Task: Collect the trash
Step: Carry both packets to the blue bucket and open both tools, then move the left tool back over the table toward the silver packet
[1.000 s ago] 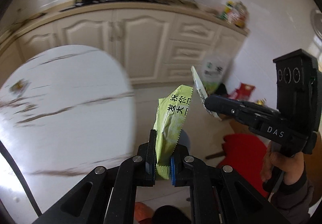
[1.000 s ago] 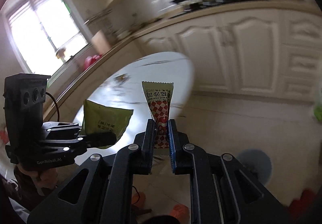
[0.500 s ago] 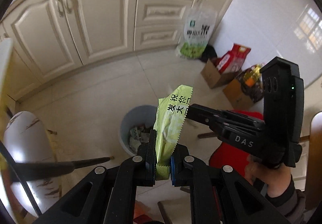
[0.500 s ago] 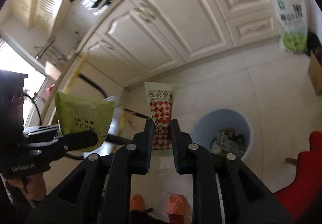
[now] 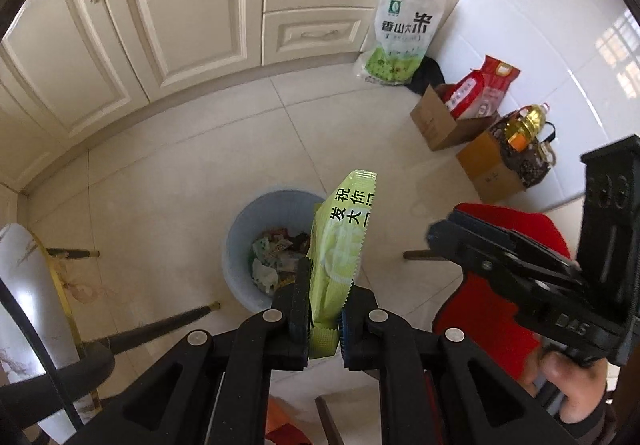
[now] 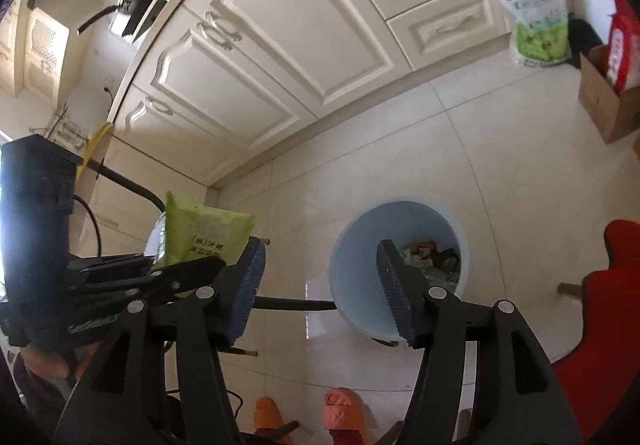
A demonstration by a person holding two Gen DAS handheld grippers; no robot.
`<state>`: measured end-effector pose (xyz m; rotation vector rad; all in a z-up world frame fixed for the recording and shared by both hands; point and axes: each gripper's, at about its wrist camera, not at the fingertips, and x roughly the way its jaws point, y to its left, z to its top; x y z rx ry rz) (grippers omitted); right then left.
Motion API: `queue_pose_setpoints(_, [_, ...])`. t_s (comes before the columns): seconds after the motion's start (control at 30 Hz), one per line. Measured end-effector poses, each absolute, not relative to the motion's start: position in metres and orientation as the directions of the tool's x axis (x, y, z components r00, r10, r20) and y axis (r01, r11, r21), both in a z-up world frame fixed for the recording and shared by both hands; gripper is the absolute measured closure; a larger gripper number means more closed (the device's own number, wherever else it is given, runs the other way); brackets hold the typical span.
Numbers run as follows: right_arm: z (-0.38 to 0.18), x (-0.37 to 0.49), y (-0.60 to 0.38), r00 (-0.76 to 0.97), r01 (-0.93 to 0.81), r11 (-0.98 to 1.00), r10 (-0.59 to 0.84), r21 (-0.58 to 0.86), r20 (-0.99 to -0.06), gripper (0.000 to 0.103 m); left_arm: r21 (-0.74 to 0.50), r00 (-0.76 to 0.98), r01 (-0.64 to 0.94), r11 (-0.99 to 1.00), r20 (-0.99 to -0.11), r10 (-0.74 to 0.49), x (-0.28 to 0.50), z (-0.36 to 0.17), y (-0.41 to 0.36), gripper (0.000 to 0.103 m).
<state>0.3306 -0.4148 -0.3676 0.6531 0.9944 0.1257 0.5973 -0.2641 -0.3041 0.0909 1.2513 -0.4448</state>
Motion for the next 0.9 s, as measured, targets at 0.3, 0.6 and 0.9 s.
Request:
queue_pose_setpoints(0.3, [-0.328,0.309,-0.413,0.612,0.192,0.801,0.354,0.567,-0.707,0.036,-0.103,0.353,0.359,0.928,-0.905,-0.237,0.574,-0.282,-0.25,0.022])
queue_pose_setpoints(0.6, [-0.261,0.283,-0.376,0.667,0.118,0.825,0.346,0.552,-0.66,0.027,-0.107,0.462,0.34,0.934,-0.846,-0.265,0.484,-0.2,-0.201,0.022])
queue_pose_setpoints(0.9, [-0.158,0.284,-0.276,0.717,-0.084,0.869,0.392,0.488,-0.576,0.006,-0.067,0.625,0.293,0.954,-0.742,-0.243,0.366,-0.098,-0.073,0.014])
